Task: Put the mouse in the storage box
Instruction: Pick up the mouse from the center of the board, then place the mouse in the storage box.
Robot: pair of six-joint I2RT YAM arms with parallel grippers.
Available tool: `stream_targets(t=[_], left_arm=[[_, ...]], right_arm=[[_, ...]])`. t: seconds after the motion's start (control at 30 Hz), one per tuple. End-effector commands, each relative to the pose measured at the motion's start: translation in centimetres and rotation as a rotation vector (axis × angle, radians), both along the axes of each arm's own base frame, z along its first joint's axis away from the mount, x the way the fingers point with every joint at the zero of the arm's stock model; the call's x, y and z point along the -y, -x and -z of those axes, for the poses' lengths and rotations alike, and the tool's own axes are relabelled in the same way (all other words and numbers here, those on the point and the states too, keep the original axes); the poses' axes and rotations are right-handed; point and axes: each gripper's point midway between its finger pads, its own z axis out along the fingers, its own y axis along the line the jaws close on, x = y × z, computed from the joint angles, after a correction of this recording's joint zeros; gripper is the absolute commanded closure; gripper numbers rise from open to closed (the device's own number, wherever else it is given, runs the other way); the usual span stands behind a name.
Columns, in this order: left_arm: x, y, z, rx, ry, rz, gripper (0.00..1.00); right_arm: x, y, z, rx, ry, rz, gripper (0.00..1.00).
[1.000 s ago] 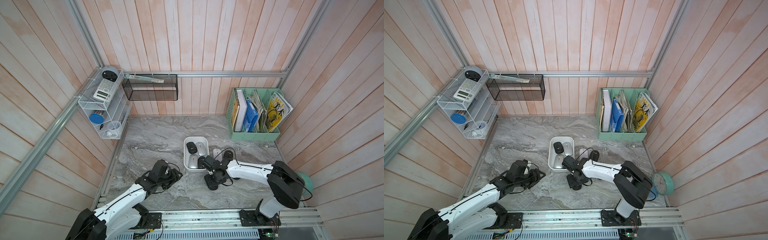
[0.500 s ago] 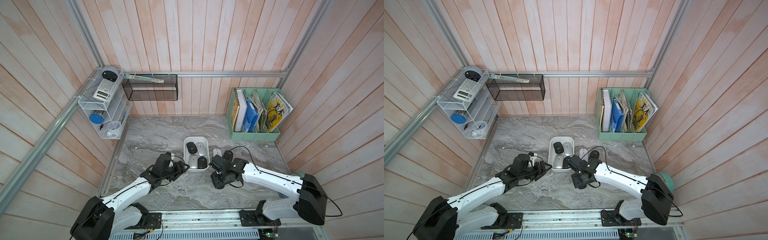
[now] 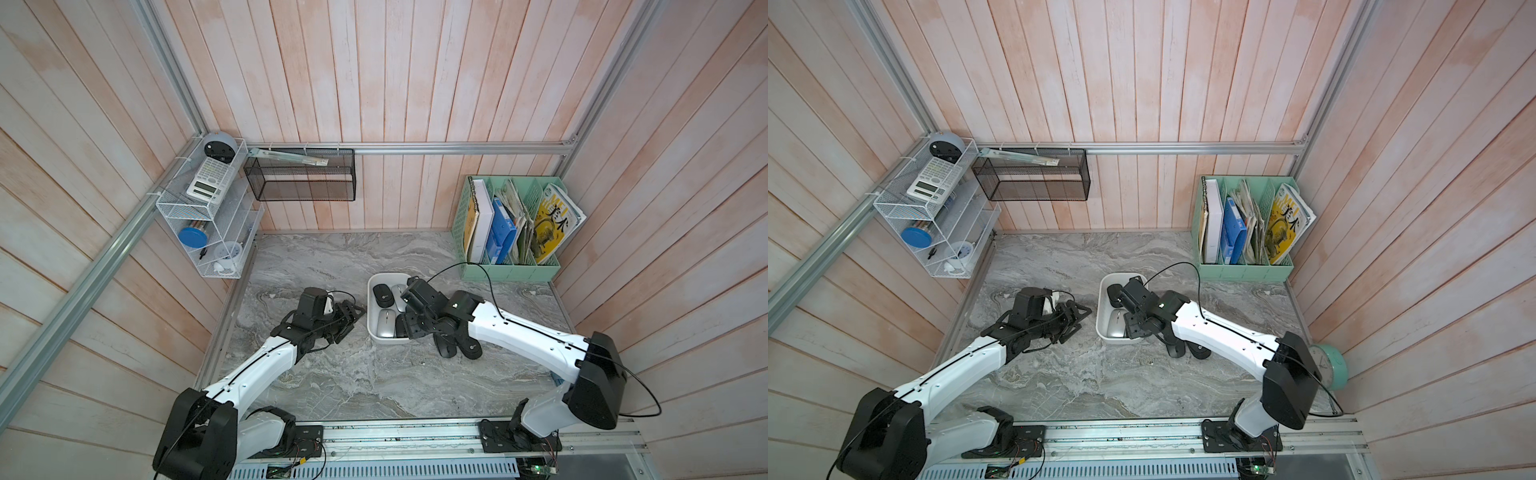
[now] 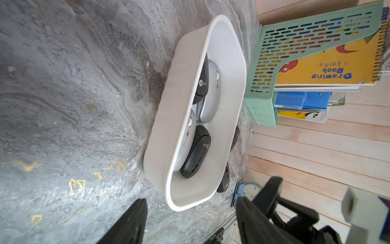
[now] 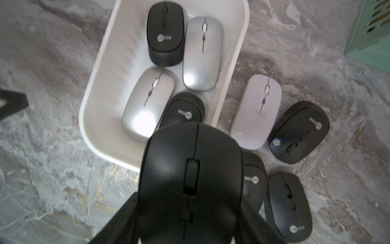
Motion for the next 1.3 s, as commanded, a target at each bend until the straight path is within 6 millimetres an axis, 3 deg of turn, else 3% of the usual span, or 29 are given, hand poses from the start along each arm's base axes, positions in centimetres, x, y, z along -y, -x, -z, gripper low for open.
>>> stream_targets(t=[0.0,0.2,0.43,0.63,0.73,0.97,1.27], left_arm=[[-0.7,-1.1,-1.1,0.029,-0.022,-0.021,0.27],[-1.3,-2.3,-0.8,0.011,0.027,-0.054,0.27],[-1.8,-2.4,0.0,0.001,0.049,-0.083,0.26],[-1.8,-1.9,2.3,-0.061,0.033,-0.072,0.26],[-1.7,-2.6,2.9,-0.070,0.064,-0.103,0.25],[0.5,-5.3,2.6,-0.068,0.186,-0.057,0.25],[0.9,-5.7,2.7,-0.055,0.249,-0.068,0.24]], right_arm=[[-2.6,-3.5,-1.2,0.056,-0.040,-0.014,0.42],[-4.6,-7.8,0.2,0.009,-0.023,-0.035,0.42],[-5.1,-12.3,2.7,-0.070,-0.088,-0.001,0.40],[-6.8,-12.1,4.9,-0.180,-0.122,-0.039,0.41],[-7.6,-11.9,5.6,-0.188,-0.147,-0.041,0.40],[-8.2,-11.6,7.2,-0.229,-0.152,-0.032,0.41],[-8.9,-11.9,7.8,-0.221,-0.127,-0.068,0.39]])
